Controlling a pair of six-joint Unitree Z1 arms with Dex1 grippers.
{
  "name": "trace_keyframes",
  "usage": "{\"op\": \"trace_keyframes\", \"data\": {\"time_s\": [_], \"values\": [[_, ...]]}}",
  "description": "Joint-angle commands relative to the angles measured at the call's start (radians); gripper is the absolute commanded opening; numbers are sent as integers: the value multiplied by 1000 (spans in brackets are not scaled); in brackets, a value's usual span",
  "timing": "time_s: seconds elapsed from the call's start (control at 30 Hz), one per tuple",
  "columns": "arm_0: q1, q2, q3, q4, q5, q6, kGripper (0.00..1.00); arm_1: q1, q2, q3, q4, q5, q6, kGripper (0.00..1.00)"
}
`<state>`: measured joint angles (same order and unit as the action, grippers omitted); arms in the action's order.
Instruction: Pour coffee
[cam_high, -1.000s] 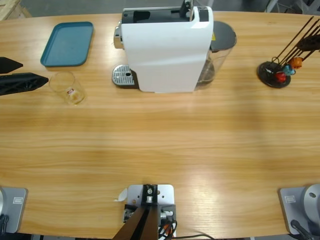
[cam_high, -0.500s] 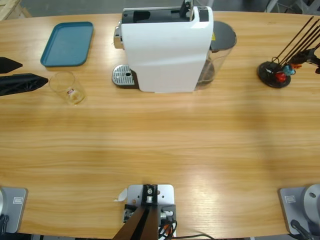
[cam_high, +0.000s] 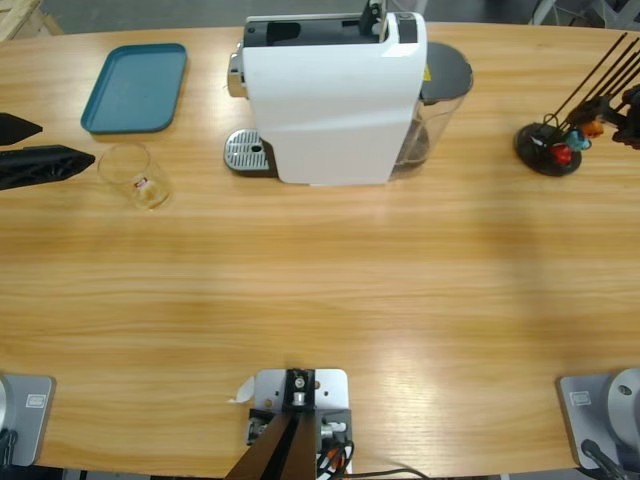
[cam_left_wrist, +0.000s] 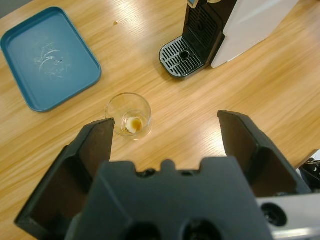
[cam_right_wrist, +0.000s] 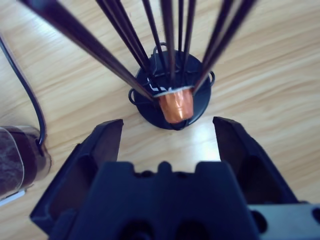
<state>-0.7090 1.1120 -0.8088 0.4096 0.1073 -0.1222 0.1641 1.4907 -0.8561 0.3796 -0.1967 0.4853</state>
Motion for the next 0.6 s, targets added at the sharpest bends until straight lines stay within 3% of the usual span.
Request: {"op": "trace_keyframes", "data": {"time_s": [0.03,0.6], "values": [[-5,22,37,12,20,9,899,-16,63,9,-20,-5,-23,761],[-5,11,37,20,32,9,899,-31,77,0,-19,-61,-42,678]]}}
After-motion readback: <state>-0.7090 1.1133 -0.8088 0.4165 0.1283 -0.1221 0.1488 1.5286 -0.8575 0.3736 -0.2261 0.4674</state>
